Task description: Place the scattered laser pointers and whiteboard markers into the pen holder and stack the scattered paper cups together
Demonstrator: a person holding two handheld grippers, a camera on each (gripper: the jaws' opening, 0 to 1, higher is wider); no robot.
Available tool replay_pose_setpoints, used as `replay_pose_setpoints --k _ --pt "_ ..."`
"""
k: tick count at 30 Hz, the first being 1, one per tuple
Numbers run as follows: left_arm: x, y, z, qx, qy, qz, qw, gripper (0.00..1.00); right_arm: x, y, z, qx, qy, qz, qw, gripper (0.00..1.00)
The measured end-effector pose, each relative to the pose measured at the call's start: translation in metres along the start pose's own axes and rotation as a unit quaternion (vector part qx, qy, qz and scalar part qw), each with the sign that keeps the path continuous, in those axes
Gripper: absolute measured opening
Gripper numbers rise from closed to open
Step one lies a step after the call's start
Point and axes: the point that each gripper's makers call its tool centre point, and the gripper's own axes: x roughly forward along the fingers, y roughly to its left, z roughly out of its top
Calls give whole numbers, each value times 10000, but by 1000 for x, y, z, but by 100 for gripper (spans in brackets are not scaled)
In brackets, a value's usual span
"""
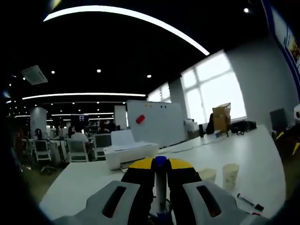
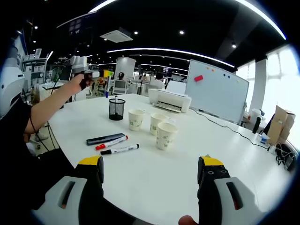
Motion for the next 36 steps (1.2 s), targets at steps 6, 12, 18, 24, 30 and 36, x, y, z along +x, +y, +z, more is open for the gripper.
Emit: replay_pose_setpoints --k 6,12,18,24,30,36 --pt "3 3 -4 6 -8 31 10000 15 -1 0 2 -15 -6 -14 10000 78" --pt "4 7 -8 -6 -35 95 9999 15 -1 0 2 -20 -9 -17 10000 78" --pt "5 12 -11 -23 -61 177 9998 15 -2 -1 0 -1 9 -17 10000 78" --pt "8 16 -16 -46 -61 232 9997 15 -1 0 -2 9 15 -8 10000 78" --pt "10 22 -15 -89 -148 302 9994 15 -2 -1 -2 17 11 -14 10000 78" --pt "15 22 -17 33 -211 315 9993 15 -2 -1 -2 23 21 -20 10000 78"
